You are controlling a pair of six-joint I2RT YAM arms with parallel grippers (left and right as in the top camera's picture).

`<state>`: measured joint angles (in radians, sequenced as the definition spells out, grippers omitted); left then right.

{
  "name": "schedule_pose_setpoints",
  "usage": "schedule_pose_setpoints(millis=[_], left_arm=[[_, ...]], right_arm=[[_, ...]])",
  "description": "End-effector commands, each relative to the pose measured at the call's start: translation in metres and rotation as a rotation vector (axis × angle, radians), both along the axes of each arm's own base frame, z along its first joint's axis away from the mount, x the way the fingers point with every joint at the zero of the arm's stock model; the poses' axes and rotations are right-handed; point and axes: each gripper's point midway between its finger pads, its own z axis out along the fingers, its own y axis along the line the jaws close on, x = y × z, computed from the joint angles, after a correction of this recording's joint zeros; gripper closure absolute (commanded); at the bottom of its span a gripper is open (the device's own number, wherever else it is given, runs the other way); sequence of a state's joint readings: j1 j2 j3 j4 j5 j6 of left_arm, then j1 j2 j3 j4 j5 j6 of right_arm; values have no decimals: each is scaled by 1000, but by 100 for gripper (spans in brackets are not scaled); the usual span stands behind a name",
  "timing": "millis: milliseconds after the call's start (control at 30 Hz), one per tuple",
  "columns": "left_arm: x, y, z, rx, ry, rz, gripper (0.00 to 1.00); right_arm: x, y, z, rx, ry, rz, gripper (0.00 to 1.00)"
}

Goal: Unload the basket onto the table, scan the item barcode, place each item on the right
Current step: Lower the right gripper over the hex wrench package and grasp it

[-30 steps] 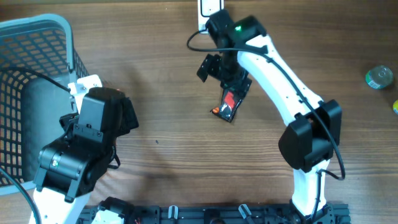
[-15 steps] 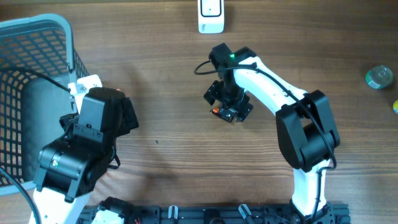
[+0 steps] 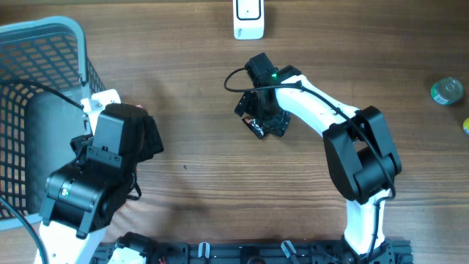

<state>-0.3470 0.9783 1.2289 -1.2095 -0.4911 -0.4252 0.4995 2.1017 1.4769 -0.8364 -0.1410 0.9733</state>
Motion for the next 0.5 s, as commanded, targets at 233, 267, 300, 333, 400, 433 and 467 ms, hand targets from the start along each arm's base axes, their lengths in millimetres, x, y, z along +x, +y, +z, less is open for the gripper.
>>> schedule_pose_setpoints(millis=[233,267,300,333,400,433,467], left_arm=[[0,-2,0,-13,-1,-2,0],[0,-2,0,-13,-1,-2,0],[-1,-2,0,-12,2,-2,0],[-1,-2,-1,-11,4,-2,0],[-1,-2,-1,-10,6,-2,0],[-1,-2,-1,-11,6,-2,0],[-1,-2,-1,-11,6,-2,0]], right_arm=[[-6,-37,-8,-153,36,-158,0],[-5,-38,-8,-153,35,-170,0],[-4,-40,-8,-159,31,-185,0],[-2,-43,-8,-170,24,-189,0],[0,-49,-7,-198,8,-190,0],[2,-51,-7,-212,-2,-180,0],[3,-52,-7,-217,-9,-163,0]])
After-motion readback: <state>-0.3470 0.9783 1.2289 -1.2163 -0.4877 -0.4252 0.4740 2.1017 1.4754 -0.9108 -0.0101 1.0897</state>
